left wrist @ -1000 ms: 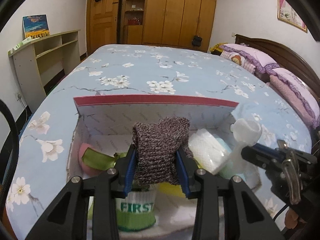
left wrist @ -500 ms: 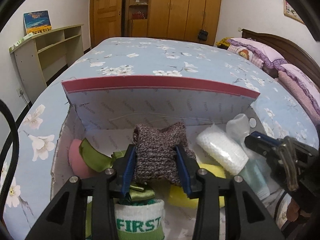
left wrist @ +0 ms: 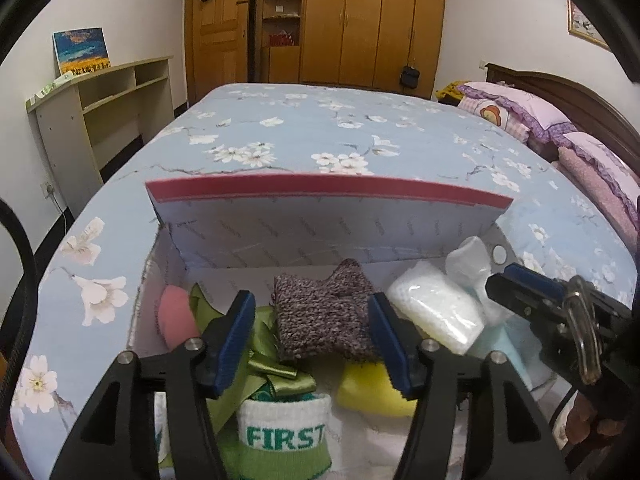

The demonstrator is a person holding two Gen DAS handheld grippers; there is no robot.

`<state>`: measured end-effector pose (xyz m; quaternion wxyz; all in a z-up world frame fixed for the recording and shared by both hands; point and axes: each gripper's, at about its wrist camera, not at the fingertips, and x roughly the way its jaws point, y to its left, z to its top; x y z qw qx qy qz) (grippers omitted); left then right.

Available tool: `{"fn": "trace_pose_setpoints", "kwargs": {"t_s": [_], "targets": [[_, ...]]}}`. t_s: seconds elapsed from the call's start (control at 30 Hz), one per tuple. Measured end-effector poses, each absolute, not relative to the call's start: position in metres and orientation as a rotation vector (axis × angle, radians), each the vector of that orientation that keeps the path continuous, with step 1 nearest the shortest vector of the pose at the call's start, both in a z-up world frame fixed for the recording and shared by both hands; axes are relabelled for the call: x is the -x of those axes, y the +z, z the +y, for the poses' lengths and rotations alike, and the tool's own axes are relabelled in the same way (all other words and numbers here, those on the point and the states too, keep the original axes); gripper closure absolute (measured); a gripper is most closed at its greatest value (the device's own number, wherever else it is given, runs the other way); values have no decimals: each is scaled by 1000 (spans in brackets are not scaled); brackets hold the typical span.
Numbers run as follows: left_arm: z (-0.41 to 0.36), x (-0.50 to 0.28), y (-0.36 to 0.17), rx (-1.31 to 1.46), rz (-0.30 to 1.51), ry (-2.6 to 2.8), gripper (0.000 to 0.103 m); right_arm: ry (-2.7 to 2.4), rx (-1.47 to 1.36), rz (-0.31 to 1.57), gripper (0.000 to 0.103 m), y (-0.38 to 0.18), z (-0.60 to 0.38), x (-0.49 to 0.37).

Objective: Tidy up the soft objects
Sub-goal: 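Open both grippers to drop the grey sock and mesh pouch into the box, then move both open grippers back down to the orange cloth and tan ball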

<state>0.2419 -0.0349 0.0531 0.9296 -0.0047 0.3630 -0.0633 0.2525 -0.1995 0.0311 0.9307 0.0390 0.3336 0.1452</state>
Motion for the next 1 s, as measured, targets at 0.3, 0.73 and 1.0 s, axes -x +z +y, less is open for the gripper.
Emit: {"fn": "trace_pose_setpoints", "kwargs": {"t_s": [0.3, 0.73, 1.0], "targets": [[-34, -226, 69, 14, 733, -146, 38, 325, -88, 638, 61, 47, -199, -237], [-38, -199, 80, 17, 724, -178, 38, 338, -95, 635, 60, 58, -202, -213], [-39, -178, 85, 31, 727, -198, 38, 346, -77, 640, 60, 65, -201, -185]]}}
